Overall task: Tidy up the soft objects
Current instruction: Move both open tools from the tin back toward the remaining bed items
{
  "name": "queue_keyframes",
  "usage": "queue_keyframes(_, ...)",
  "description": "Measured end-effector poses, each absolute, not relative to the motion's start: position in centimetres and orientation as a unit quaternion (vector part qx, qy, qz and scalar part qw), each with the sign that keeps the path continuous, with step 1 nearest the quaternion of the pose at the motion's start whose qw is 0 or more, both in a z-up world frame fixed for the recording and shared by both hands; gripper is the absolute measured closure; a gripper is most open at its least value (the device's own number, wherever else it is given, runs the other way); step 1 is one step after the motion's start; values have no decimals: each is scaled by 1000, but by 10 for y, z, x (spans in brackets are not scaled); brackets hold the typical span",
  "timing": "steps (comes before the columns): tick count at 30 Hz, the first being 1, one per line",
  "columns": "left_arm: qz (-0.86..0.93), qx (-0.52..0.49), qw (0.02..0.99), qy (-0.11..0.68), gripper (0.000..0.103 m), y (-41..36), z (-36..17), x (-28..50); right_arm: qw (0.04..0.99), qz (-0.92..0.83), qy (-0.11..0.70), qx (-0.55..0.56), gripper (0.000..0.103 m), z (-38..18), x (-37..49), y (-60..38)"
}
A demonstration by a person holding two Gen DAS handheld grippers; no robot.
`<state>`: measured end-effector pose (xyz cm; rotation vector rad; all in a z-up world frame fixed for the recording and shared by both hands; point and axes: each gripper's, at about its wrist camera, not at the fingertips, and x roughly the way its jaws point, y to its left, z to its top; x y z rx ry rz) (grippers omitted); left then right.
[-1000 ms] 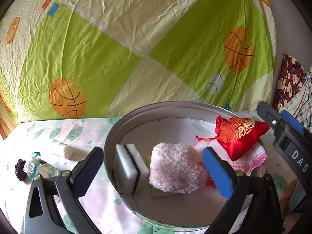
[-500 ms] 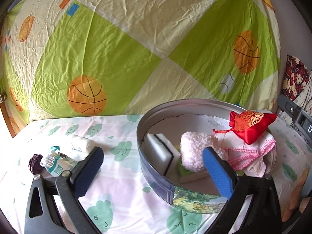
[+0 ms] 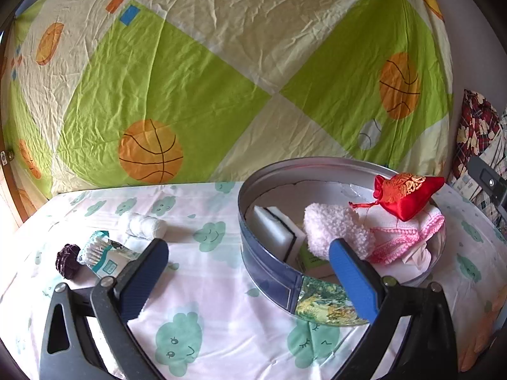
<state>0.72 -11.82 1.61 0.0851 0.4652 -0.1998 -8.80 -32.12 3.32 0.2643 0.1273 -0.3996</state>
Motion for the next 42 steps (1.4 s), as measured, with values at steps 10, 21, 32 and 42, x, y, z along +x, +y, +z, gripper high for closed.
queue_keyframes(10,-100,46,967,230,0,-105,16,-2,970,-205,52,121,27,35,-103,-304)
queue_keyframes(21,-96,45,966,234,0,-82,16,-9,978,-169,60,108,27,35,-108,-273)
queue_keyframes(32,-83,46,968,233,0,-52,15,-8,984,-120,81,100,27,34,-100,-231)
queue_keyframes(42,-63,41,970,233,0,-19,14,0,987,-78,105,92,27,31,-86,-190)
